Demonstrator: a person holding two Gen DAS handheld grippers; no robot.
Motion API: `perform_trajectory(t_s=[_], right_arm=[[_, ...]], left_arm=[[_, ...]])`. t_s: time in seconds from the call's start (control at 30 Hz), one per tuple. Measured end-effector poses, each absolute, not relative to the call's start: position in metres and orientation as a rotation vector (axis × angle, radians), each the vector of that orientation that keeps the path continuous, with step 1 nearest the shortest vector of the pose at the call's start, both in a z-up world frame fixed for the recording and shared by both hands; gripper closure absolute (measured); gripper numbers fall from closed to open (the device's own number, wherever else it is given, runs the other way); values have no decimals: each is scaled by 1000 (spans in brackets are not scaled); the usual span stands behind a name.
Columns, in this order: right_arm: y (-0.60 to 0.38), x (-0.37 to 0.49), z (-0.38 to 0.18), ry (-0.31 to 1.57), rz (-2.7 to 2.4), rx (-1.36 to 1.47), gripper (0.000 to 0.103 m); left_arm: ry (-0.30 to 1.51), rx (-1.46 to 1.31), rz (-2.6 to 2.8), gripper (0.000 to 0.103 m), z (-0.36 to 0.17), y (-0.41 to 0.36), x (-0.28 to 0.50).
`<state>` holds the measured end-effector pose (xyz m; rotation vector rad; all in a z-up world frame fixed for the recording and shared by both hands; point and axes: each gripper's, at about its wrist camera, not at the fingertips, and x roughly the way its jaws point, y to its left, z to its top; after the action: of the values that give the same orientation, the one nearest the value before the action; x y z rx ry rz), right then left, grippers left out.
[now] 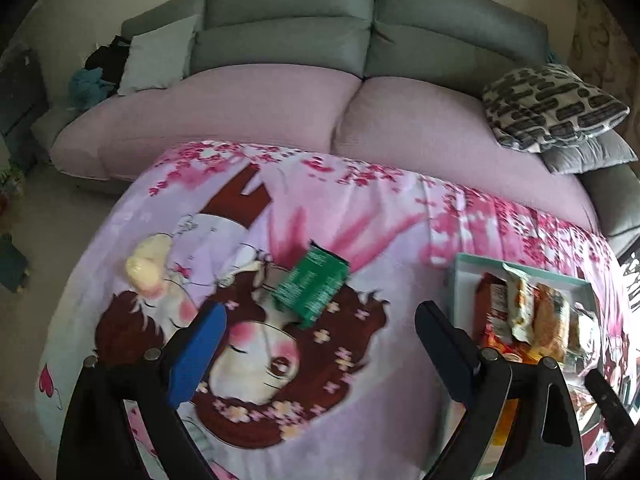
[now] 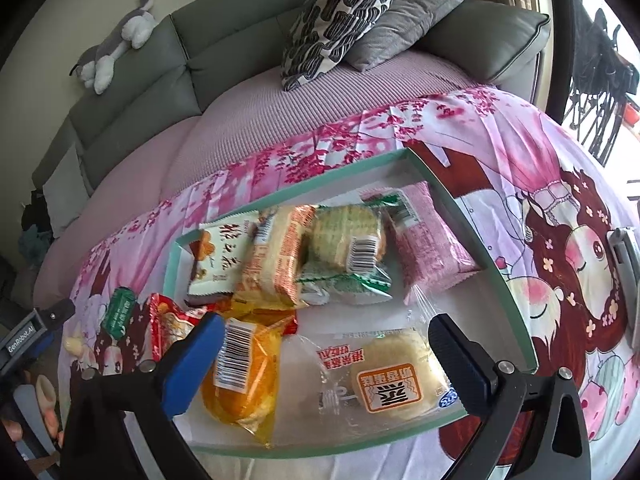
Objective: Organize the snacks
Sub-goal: 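Move both open grippers back toward the green packet on the bed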
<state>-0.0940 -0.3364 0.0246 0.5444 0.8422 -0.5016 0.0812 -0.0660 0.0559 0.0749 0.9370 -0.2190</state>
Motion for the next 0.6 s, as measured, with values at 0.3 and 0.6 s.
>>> perform_trajectory(t_s=[0.3,0.6], right_arm=[[-304,-62,45,808,-442,476,0],[-248,-13,54,833,-313,401,0]], left_arm=[[941,66,-178,7,51,-28,109],[967,45,-132,7,45,10,133]])
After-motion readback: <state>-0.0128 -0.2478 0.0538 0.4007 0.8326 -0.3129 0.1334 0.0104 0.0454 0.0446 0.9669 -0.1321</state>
